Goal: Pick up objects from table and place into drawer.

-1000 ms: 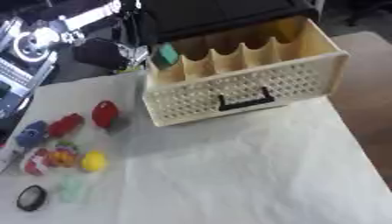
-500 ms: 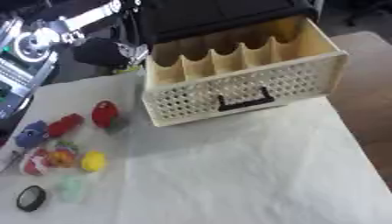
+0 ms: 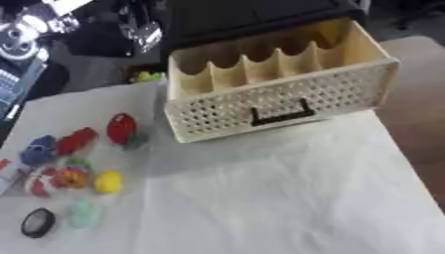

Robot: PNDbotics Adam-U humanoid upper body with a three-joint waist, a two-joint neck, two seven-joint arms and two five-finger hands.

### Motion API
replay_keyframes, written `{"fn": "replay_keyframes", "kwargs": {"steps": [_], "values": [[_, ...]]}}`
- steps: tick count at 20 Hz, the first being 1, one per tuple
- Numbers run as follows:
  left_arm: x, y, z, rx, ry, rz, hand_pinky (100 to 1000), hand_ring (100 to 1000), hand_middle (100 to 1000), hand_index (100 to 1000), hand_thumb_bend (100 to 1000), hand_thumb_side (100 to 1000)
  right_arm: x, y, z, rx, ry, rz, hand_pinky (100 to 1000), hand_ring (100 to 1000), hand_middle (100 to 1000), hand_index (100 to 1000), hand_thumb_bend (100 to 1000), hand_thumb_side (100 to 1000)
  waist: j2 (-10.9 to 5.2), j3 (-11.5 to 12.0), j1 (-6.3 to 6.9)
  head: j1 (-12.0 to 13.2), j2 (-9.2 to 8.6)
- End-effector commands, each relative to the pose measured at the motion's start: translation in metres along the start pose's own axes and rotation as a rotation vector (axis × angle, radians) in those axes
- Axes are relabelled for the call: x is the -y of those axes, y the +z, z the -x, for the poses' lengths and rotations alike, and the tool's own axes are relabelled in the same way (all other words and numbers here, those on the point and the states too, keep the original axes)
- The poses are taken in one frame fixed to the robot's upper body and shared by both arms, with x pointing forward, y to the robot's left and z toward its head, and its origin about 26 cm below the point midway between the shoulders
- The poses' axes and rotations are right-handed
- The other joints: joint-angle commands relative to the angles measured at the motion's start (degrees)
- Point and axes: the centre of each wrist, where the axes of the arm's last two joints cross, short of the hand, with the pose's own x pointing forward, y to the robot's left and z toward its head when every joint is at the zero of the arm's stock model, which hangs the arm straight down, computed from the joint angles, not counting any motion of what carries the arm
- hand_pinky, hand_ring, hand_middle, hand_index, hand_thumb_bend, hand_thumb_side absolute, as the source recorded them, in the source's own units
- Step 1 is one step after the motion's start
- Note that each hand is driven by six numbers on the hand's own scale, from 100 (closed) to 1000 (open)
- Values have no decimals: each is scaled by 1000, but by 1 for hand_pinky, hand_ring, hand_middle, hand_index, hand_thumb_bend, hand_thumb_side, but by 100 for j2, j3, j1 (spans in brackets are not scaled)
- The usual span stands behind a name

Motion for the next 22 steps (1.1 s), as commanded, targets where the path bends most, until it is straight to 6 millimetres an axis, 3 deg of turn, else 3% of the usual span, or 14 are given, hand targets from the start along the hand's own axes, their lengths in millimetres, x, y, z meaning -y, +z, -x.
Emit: {"fn": "replay_keyframes", "kwargs": {"steps": [1, 18, 21, 22], "values": [[-25, 15, -9, 26, 16, -85, 308, 488, 503, 805, 100, 511, 6, -5, -7, 30, 12, 14, 370, 361, 349, 713, 377, 999, -126, 23, -114, 1, 38], [-50, 88, -34, 62, 205, -465, 294, 466, 481, 751, 100, 540, 8, -10, -15, 106, 110, -97, 400, 383, 365, 727, 405, 1000, -92, 195, -391, -69, 136], [-48, 101, -27, 28, 223, -569, 297, 468, 482, 757, 100, 557, 9, -12, -18, 142, 177, -168, 422, 405, 381, 731, 419, 1000, -87, 217, -438, -75, 174], [-47, 103, -25, 18, 230, -595, 300, 469, 485, 765, 100, 590, 10, -13, -19, 154, 197, -191, 438, 422, 404, 734, 460, 1000, -86, 222, -452, -65, 182]]}}
